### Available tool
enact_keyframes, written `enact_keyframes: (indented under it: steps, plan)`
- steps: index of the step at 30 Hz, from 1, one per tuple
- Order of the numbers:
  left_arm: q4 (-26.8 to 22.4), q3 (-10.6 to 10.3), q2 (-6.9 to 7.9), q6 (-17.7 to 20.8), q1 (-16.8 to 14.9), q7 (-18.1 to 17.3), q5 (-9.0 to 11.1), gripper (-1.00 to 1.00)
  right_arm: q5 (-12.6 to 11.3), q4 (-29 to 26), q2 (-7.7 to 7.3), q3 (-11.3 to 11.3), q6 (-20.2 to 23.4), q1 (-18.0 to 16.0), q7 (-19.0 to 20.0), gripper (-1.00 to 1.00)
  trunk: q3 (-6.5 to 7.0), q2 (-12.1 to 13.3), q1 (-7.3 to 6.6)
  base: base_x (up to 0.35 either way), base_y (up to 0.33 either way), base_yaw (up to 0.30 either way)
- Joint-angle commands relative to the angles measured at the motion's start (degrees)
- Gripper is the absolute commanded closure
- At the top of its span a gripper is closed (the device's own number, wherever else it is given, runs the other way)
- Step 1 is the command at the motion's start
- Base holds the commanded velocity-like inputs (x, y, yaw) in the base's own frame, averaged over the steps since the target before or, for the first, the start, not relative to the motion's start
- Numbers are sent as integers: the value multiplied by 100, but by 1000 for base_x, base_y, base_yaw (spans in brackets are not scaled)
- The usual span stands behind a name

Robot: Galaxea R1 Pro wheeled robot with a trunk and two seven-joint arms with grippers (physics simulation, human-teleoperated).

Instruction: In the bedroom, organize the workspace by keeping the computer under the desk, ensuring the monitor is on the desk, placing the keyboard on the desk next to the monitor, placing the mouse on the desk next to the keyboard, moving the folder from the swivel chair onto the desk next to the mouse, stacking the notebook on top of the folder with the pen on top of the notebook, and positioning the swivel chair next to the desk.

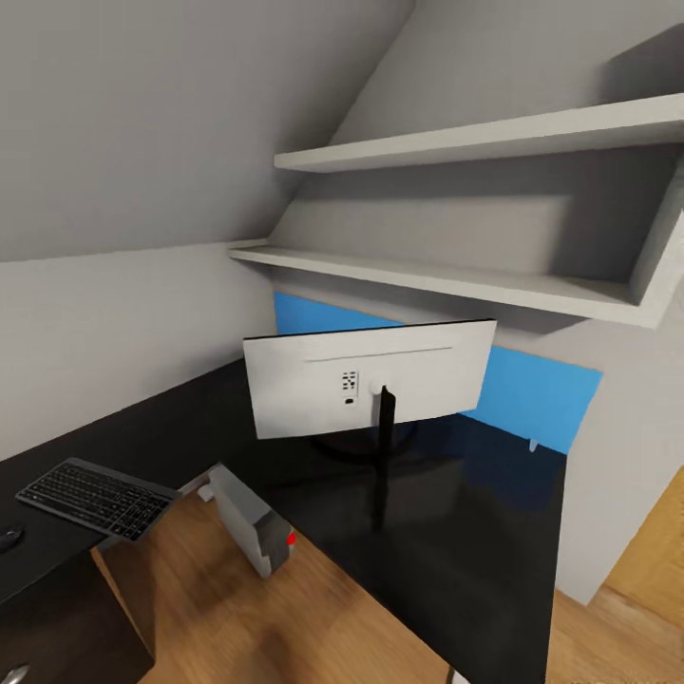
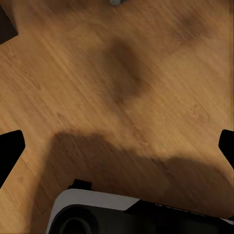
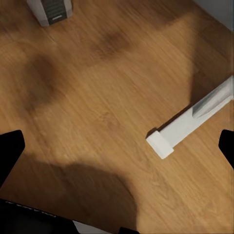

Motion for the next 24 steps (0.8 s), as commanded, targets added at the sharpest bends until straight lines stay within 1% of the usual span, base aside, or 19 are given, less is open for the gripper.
enact_keyframes:
  steps: [1,13,24]
  plan:
    - [7,-24,-2,-15,-3,-38,60,-100,33,13,0,11,-20,-8,-31,-100,-3,-8,2,0,0,-178]
    - [7,-24,13,-24,-1,-38,60,-100,30,13,-1,5,-21,-8,-31,-100,71,-8,2,0,0,-183]
    - [7,-24,16,-20,-1,-38,56,-100,25,13,-3,5,-14,-8,-31,-100,91,-8,2,0,0,-238]
